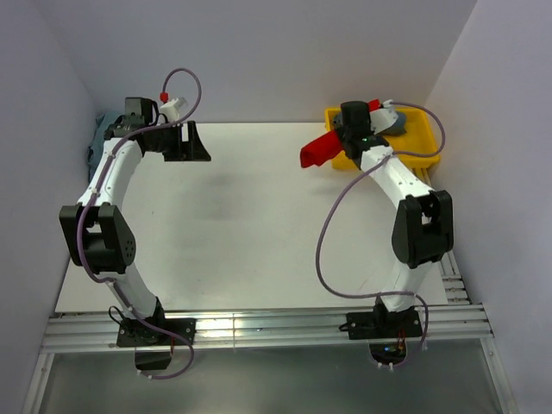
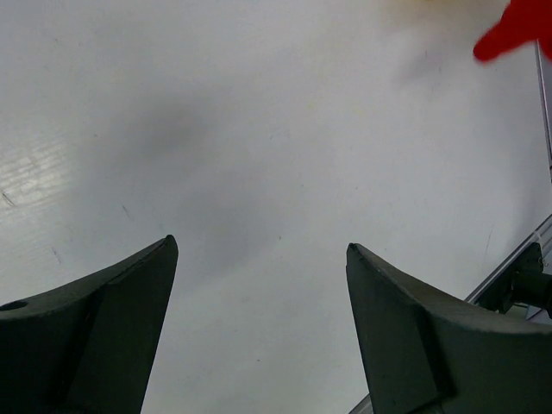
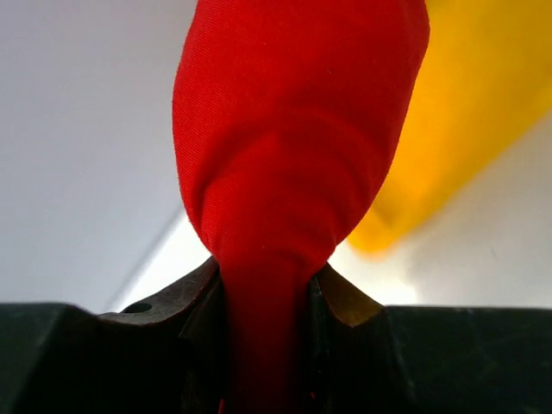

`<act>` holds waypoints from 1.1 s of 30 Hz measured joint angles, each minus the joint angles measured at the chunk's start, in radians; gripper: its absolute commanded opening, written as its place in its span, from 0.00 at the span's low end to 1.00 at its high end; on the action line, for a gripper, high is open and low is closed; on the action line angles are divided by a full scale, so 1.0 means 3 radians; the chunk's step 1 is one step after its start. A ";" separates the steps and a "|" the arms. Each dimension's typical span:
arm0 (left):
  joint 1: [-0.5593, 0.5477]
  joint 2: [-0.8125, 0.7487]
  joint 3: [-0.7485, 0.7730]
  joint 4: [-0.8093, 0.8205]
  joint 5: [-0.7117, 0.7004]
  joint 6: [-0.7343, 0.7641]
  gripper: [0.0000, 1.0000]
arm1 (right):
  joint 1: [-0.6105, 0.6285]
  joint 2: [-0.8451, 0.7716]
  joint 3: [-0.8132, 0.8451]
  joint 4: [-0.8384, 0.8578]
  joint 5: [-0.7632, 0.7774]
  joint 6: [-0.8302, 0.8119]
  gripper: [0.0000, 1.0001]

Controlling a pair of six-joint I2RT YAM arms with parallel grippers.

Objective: Roll the t-shirts
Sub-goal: Place the rolled tshirt into the container

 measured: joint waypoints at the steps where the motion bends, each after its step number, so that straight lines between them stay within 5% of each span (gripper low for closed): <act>1: 0.0009 -0.0013 -0.0046 -0.0003 0.0009 0.0009 0.83 | -0.0100 0.0088 0.0079 0.0060 -0.0009 0.0038 0.00; 14: 0.0010 -0.0111 -0.0128 -0.0020 0.0019 0.0312 0.83 | -0.0768 0.1837 0.1167 0.0338 -0.0149 0.0745 0.00; 33: 0.0010 0.0072 -0.0123 -0.0034 0.0048 0.0383 0.81 | -0.1086 0.1891 0.1293 0.0422 -0.0029 0.0884 0.00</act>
